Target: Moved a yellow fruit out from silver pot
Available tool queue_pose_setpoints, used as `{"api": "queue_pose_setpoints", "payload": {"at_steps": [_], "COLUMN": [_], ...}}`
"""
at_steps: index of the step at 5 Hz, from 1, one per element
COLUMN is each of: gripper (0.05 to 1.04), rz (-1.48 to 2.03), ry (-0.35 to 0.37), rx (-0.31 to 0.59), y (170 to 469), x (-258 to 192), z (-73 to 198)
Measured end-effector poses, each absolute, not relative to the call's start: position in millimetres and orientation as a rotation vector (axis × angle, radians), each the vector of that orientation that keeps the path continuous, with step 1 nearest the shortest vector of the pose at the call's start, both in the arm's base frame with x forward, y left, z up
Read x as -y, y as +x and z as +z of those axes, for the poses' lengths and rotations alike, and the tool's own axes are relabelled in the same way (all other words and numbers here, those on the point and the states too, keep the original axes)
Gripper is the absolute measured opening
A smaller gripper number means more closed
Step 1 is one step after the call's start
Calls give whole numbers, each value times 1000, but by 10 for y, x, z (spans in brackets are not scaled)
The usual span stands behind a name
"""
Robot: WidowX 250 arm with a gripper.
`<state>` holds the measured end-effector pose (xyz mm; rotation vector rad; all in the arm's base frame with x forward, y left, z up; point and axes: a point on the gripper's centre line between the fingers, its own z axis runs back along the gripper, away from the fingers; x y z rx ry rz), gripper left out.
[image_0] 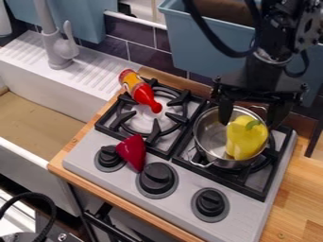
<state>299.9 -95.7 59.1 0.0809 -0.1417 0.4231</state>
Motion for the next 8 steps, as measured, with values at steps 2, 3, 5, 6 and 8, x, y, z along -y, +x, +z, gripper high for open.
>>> {"api": "queue_pose_setpoints", "payload": {"at_steps": [2,3,5,6,8], "gripper": [948,680,192,137,94], "rz": [426,416,427,441,494], "ry": [88,83,103,108,80], "rx": [142,145,167,164,195], "y": [3013,3018,3042,3041,3059], "x": [949,955,911,865,714], "z": [554,551,552,563,806]}}
